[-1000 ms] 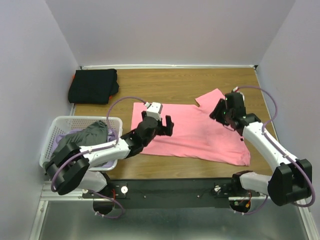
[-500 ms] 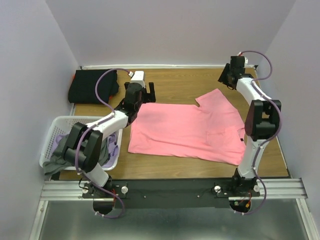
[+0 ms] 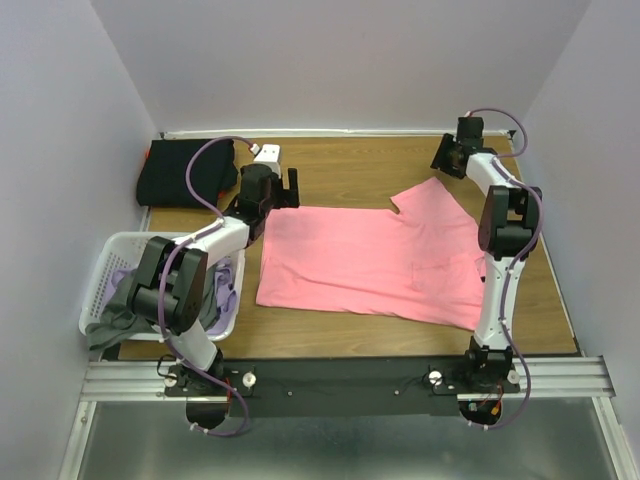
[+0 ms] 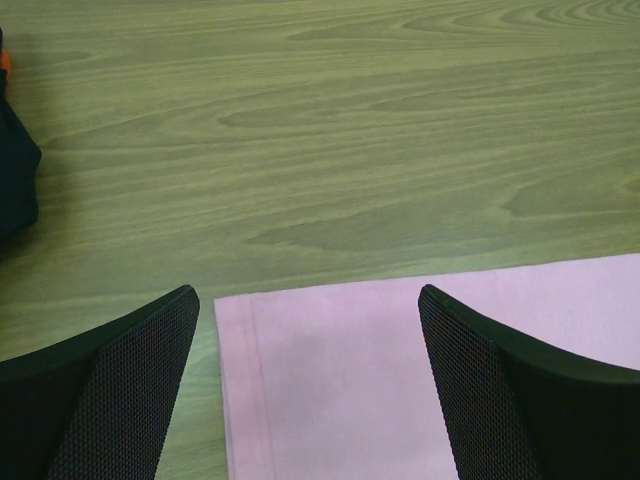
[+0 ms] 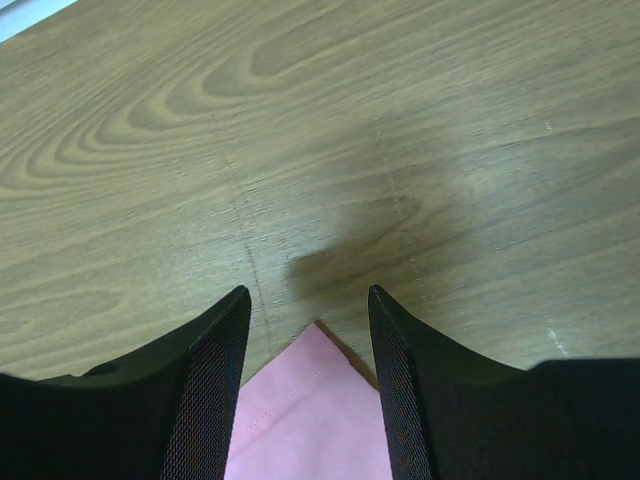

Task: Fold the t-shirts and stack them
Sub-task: Fold the tshirt

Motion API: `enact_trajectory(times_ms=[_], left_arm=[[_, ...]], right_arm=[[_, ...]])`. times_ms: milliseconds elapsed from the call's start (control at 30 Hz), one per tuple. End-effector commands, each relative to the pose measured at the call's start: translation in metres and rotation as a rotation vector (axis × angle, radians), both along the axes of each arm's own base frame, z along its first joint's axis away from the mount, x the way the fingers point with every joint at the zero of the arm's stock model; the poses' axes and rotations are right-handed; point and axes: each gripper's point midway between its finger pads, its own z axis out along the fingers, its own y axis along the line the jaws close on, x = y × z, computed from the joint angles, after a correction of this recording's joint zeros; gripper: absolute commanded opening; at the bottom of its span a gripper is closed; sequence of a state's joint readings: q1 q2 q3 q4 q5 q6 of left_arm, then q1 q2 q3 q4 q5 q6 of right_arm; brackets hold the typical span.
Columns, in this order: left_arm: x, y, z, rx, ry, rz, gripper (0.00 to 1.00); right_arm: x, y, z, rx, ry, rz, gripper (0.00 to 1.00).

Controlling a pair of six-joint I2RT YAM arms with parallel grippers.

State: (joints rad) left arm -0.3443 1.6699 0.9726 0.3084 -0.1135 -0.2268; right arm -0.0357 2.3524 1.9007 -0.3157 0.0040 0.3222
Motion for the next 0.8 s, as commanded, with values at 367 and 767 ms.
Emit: enact_trajectory(times_ms=[367,767], left_arm=[[0.006,0.008,-0.002,0.041,0.024,0.008,0.98],[0.016,0.017,-0.022,0.076,0.076,0.068,0.98]], right_arm=[[-0.010,0.013,-0.029,0.032,0.059,0.076,0.57],[-0.029,0.020,-0.035,0.050,0.095,0.110,0.56]])
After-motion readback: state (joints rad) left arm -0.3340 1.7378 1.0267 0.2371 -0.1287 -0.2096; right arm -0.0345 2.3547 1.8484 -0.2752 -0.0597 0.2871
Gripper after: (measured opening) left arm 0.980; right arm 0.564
